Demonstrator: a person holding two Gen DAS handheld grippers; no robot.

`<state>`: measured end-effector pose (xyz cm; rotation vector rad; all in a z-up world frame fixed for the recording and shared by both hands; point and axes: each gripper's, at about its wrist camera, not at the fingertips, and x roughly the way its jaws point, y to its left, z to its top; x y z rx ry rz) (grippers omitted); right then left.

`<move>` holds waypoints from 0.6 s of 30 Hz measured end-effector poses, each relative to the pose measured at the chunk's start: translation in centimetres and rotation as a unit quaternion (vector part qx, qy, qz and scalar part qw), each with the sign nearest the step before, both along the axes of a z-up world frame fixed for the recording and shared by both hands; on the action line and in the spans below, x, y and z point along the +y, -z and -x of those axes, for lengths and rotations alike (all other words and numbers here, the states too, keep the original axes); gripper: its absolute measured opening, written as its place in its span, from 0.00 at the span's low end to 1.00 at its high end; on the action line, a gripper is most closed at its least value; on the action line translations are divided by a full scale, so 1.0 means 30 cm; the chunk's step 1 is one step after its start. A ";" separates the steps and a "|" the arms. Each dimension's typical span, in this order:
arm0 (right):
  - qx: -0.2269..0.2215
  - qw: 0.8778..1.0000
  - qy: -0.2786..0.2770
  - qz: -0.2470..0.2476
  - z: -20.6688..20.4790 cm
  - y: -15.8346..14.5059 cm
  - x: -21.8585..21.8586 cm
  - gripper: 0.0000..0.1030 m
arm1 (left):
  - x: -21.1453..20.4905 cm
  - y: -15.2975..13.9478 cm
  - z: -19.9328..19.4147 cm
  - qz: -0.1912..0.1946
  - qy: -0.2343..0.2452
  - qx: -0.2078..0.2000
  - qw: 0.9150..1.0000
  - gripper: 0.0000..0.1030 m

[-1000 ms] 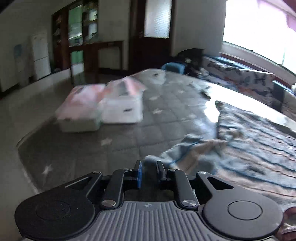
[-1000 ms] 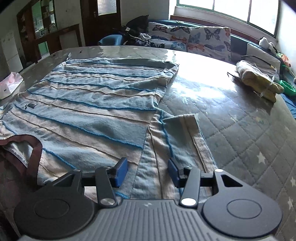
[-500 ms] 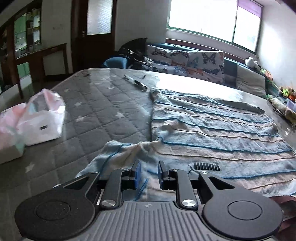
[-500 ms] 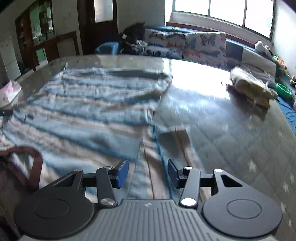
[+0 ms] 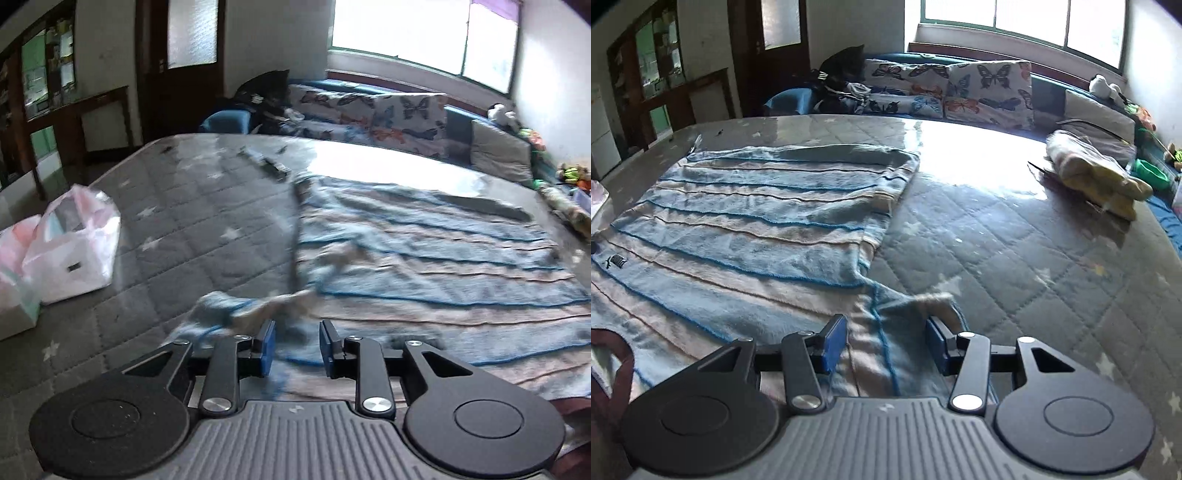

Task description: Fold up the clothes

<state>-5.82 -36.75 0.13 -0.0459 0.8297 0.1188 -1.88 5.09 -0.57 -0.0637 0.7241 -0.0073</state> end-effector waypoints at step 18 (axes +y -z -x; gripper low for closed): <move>-0.008 0.992 0.120 -0.038 0.251 0.018 -0.189 0.45 | -0.570 -0.034 0.042 0.008 0.244 -0.031 0.969 0.41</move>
